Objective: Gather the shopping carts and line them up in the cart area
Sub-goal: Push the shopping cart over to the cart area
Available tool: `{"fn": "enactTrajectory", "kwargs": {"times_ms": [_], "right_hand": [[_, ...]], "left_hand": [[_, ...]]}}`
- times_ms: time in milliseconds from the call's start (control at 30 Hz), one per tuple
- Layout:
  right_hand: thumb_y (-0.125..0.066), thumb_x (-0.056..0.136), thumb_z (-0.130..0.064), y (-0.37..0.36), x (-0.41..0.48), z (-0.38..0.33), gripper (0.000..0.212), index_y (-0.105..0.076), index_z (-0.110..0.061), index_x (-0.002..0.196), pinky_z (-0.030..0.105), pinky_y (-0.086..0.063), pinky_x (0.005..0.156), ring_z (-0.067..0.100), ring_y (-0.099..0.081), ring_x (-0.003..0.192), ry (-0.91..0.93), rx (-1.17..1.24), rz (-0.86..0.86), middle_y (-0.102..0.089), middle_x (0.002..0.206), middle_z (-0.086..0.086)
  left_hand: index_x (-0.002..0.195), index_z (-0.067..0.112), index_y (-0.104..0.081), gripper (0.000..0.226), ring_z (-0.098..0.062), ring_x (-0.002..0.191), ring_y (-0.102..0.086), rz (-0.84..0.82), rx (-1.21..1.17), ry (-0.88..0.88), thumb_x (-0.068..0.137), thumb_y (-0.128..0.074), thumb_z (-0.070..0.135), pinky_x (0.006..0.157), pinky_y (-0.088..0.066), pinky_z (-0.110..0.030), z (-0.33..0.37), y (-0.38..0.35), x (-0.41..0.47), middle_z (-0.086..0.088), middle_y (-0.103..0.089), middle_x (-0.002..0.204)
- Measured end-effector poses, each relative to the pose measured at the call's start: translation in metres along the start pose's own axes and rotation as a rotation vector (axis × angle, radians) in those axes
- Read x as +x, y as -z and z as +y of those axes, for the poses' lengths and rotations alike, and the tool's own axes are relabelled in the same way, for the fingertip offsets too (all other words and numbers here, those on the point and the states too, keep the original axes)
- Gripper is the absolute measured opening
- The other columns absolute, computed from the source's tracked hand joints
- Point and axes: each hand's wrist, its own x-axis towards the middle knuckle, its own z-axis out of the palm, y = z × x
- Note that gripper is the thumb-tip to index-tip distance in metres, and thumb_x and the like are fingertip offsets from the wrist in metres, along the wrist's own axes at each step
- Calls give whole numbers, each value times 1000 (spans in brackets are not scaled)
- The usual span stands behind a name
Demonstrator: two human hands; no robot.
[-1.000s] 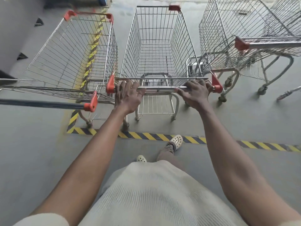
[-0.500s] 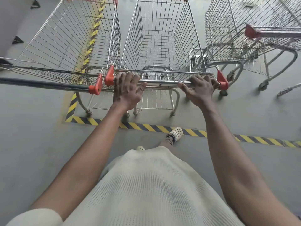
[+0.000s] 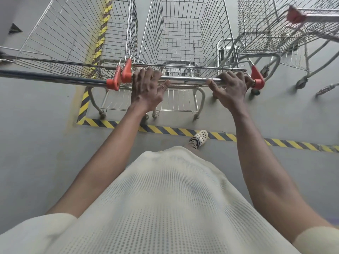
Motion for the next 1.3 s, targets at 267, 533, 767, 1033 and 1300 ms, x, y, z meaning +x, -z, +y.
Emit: {"fn": "enactTrajectory", "kwargs": {"times_ms": [267,533,767,1033,1300], "right_hand": [[-51,89,-79,-7,-10,-1,58,-68,-24,91,52,-39,89,27,-50,101,10,-8,31,-66,93,-6],[-49,89,-82,-6,-19,-5,62,-69,-24,91,47,-38,89,27,-50,101,12,18,50,-66,91,-7],[-51,89,-79,-6,-23,-6,56,-67,-24,91,52,-39,92,23,-48,99,22,20,47,-65,91,-8],[-50,88,-80,-4,-30,-8,60,-67,-23,91,35,-27,86,19,-44,102,7,29,40,-66,94,-9],[-47,88,-81,-5,-30,-7,60,-66,-24,90,43,-32,88,10,-35,97,7,25,32,-63,92,-10]], "left_hand": [[110,17,-58,47,-26,100,-50,106,11,-49,103,-37,57,100,-32,-44,-6,2,-12,-7,-59,110],[109,18,-59,44,-25,100,-51,147,11,-40,103,-39,56,99,-33,-42,-7,2,-20,-5,-60,109],[109,16,-59,45,-25,98,-51,166,-8,-44,103,-39,55,98,-34,-44,-5,2,-25,-7,-60,107],[112,17,-62,42,-24,99,-51,191,-4,-38,102,-47,54,99,-34,-43,-5,2,-30,-5,-61,108],[109,17,-62,39,-24,97,-51,192,-17,-42,101,-49,53,98,-34,-44,-4,4,-32,-5,-61,106]]}}
